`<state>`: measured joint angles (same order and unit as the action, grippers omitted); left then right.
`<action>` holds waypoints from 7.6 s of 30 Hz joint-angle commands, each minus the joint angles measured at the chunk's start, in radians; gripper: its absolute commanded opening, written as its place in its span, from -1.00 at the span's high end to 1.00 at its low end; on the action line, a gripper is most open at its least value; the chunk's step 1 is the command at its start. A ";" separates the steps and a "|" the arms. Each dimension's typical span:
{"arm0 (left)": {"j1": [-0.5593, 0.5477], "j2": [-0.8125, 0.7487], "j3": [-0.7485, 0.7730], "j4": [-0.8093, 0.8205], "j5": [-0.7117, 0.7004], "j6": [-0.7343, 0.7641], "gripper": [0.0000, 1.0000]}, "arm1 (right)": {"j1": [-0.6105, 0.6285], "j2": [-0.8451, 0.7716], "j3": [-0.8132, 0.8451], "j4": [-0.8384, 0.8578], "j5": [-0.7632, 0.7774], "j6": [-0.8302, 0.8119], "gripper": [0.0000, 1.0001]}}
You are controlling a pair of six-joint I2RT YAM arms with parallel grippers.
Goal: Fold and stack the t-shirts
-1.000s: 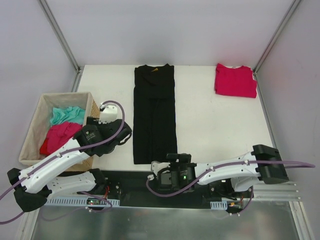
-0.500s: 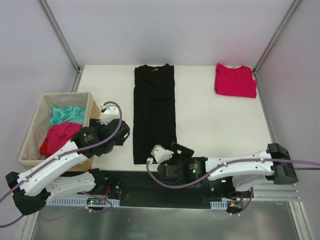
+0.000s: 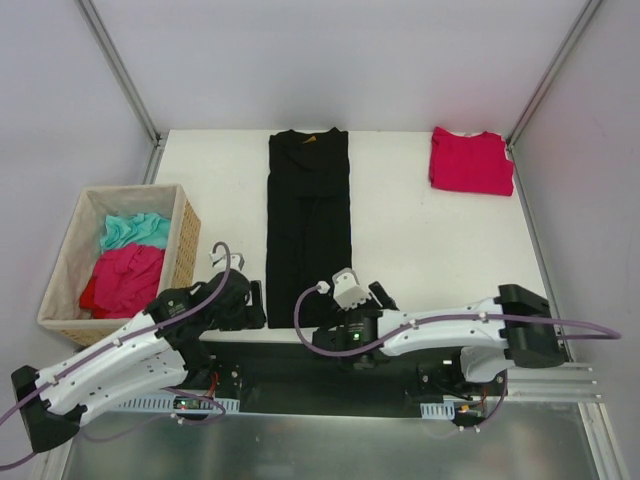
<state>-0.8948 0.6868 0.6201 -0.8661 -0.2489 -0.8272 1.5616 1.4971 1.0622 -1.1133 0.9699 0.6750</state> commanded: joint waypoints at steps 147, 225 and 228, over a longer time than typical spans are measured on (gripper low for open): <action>0.470 0.499 0.268 0.527 0.399 0.278 0.78 | -0.748 0.152 0.189 0.655 -0.829 -0.618 0.99; 0.519 0.780 0.739 0.296 0.462 0.398 0.82 | -0.830 0.296 0.659 0.369 -0.769 -0.687 -0.99; 0.491 0.789 0.673 0.294 0.433 0.396 0.40 | -0.816 0.324 0.604 0.377 -0.769 -0.680 -0.97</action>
<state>-0.3698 1.4757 1.3666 -0.5282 0.2203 -0.4488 0.7391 1.7874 1.7405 -0.7158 0.1719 -0.0231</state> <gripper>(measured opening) 0.136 0.992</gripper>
